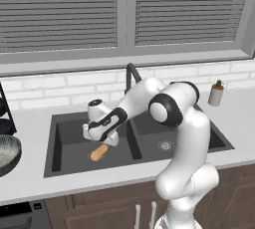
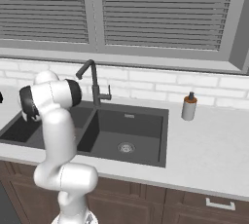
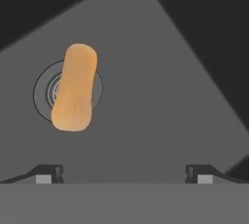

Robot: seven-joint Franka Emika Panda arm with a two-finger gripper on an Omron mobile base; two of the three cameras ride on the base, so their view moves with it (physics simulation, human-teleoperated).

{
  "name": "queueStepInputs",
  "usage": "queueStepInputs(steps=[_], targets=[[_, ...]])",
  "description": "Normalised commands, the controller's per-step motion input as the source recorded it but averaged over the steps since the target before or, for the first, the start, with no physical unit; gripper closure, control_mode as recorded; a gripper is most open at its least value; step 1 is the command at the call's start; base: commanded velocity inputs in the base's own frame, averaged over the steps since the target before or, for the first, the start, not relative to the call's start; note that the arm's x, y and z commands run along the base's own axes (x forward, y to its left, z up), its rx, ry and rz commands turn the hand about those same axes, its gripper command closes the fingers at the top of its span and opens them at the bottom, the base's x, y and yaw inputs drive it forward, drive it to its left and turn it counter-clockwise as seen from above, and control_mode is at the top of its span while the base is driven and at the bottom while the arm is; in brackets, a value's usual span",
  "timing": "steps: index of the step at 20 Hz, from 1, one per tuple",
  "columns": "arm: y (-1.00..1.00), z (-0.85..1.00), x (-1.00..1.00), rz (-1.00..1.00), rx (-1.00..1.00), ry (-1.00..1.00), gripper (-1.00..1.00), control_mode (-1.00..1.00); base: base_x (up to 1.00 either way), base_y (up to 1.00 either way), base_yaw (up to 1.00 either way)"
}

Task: Pick the squash from the sink and place it in the bowl. Then pick the bowl and place it in the microwave. Then close the microwave door and press the start button.

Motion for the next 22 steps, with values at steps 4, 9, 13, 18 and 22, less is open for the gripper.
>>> queueStepInputs(steps=[4,9,13,18,22], targets=[[0.04,-0.23,0.28,0.00,0.00,0.00,-1.00,-1.00,0.00,0.00,0.00],[0.00,-0.40,0.26,0.00,0.00,0.01,-1.00,-1.00,0.00,0.00,0.00],[0.00,-0.39,0.25,0.00,0.00,0.02,-1.00,-1.00,0.00,0.00,0.00],[0.11,-0.30,0.24,0.00,0.00,0.00,-1.00,-1.00,0.00,0.00,0.00],[0.23,-0.24,0.18,0.00,0.00,0.01,-1.00,-1.00,0.00,0.00,0.00]])
